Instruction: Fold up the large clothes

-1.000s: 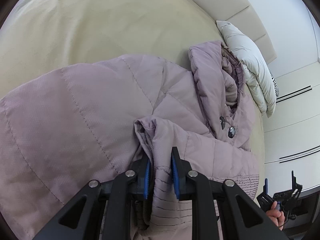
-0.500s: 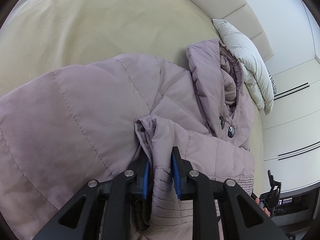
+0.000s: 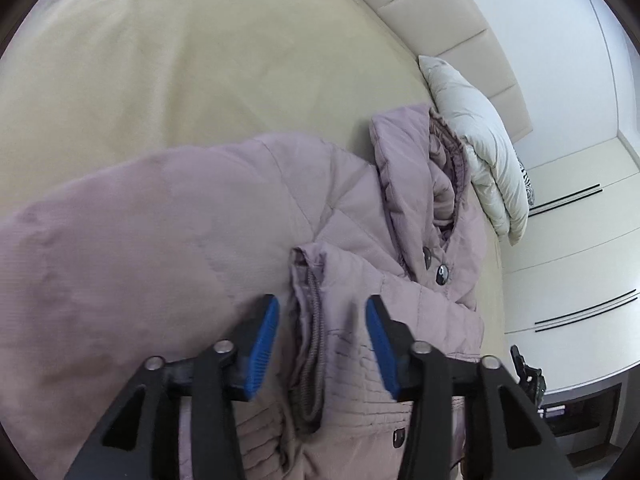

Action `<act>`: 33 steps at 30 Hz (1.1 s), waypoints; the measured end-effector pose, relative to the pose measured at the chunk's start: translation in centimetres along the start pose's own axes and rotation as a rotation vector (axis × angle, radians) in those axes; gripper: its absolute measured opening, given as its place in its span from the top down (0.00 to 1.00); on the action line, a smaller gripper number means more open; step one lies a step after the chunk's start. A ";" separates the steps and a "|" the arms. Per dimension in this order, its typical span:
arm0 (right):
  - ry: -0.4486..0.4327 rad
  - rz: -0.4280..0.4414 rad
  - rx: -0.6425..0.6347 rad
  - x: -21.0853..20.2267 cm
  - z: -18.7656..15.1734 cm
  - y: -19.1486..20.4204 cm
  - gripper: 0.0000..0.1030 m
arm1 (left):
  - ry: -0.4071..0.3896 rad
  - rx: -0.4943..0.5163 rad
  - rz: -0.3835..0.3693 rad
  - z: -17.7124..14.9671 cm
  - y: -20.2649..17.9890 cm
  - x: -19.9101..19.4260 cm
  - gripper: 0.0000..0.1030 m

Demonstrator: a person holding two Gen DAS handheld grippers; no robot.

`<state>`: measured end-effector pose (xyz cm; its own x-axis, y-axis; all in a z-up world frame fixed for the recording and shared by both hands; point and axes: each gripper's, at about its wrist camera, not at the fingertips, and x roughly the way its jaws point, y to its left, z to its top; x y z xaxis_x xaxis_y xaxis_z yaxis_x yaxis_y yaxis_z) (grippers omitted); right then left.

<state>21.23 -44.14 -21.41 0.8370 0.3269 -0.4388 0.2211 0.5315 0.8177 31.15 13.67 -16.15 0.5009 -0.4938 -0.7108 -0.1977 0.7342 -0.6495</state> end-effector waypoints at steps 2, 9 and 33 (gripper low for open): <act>0.002 0.011 -0.051 -2.1 -0.8 1.1 0.16 | -0.058 0.012 0.000 -0.7 0.5 -3.1 0.40; 0.090 -0.059 -0.474 -6.7 -10.4 8.7 0.16 | -0.225 0.021 -0.034 -8.2 3.8 -15.3 0.40; 0.346 0.067 -0.280 -8.3 -26.4 5.9 0.16 | -0.578 -0.751 -0.150 -27.6 23.7 -25.3 0.35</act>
<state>2.37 -23.03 -22.79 0.6176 0.5844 -0.5264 -0.0115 0.6759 0.7369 -9.48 30.69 -21.07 0.8636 -0.1047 -0.4932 -0.4853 0.0929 -0.8694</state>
